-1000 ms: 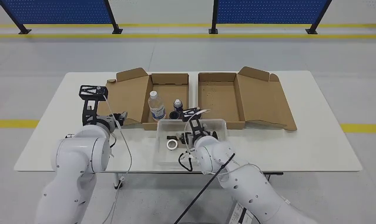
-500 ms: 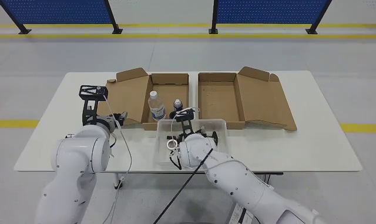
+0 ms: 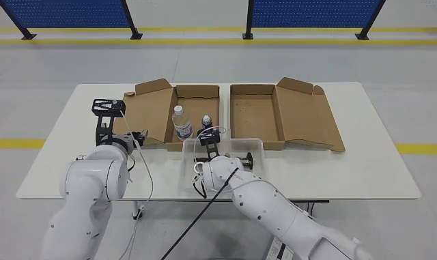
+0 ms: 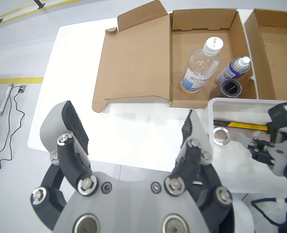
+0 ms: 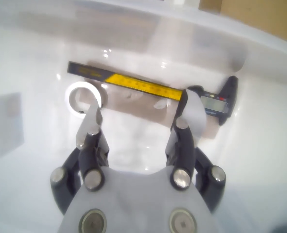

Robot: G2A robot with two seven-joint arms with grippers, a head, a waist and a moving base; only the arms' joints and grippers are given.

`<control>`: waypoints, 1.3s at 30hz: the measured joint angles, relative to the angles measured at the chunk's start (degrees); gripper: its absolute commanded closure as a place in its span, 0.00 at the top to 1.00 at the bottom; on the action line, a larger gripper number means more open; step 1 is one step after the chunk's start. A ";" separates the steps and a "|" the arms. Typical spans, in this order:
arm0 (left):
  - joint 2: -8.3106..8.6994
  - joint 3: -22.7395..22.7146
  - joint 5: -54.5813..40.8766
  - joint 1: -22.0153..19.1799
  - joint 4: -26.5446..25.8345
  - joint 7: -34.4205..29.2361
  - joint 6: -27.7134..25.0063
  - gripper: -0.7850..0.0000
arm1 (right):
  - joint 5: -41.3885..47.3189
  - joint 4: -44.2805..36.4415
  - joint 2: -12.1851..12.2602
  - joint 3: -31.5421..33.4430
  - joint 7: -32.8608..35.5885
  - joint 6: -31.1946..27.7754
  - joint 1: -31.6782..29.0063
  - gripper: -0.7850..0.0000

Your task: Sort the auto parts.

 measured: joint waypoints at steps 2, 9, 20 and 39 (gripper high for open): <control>0.00 0.00 0.00 0.00 0.00 0.00 0.00 1.00 | 0.62 1.01 -0.52 -0.09 -0.42 -0.54 0.27 0.70; 0.00 0.00 0.00 0.00 0.00 0.00 0.00 1.00 | 2.14 4.32 -2.10 -0.37 -0.94 -2.19 1.33 0.63; 0.00 0.00 0.00 0.00 0.00 0.00 0.00 1.00 | 3.10 8.19 -4.19 -0.48 -0.90 -3.66 2.70 0.45; 0.00 0.00 0.00 0.00 0.00 0.00 0.00 1.00 | 3.42 12.27 -6.88 0.00 -1.31 -5.81 3.65 0.44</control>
